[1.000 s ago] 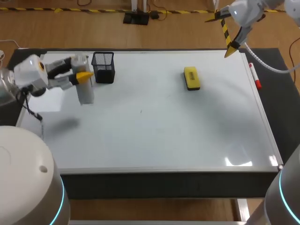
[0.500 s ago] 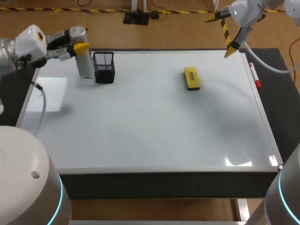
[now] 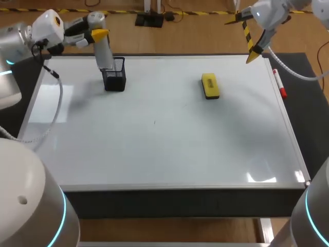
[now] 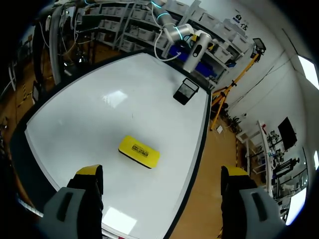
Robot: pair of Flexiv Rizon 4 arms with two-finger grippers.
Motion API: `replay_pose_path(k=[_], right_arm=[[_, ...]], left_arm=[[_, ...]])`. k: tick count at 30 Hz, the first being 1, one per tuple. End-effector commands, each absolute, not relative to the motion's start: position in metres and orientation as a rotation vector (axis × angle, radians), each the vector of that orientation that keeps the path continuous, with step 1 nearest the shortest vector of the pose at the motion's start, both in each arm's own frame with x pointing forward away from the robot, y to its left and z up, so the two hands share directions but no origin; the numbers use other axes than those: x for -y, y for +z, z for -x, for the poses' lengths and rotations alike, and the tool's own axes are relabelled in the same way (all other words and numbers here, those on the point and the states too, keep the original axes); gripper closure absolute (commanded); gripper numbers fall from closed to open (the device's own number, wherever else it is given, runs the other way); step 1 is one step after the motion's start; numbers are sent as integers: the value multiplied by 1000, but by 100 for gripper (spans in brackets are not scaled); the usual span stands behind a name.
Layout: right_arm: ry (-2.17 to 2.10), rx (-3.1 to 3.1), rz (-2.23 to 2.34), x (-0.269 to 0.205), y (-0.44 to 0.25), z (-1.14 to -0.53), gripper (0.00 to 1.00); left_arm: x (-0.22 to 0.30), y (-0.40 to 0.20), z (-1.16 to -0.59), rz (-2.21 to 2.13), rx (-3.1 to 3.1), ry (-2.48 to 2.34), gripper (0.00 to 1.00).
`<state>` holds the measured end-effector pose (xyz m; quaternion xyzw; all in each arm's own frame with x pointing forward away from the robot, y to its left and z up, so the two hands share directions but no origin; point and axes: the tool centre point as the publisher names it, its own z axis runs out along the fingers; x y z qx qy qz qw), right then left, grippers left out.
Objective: Pick up the inspection probe, press it on each red-marked spot on the whiteboard one by one, put down the probe, pick up the eraser, and wipe off all the red marks.
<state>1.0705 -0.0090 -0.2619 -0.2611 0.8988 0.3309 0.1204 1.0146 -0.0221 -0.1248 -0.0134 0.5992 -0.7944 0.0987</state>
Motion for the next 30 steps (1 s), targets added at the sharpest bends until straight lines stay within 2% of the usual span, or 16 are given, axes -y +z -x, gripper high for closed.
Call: replay_pose_path(k=[1, 30], right_arm=[[961, -2629, 766, 9, -261, -1070, 0], [961, -2629, 766, 9, -261, -1070, 0]], left_arm=[[22, -130, -1033, -145, -1821, -2434, 100], [31, -169, -1067, -73, -1820, -2474, 100]])
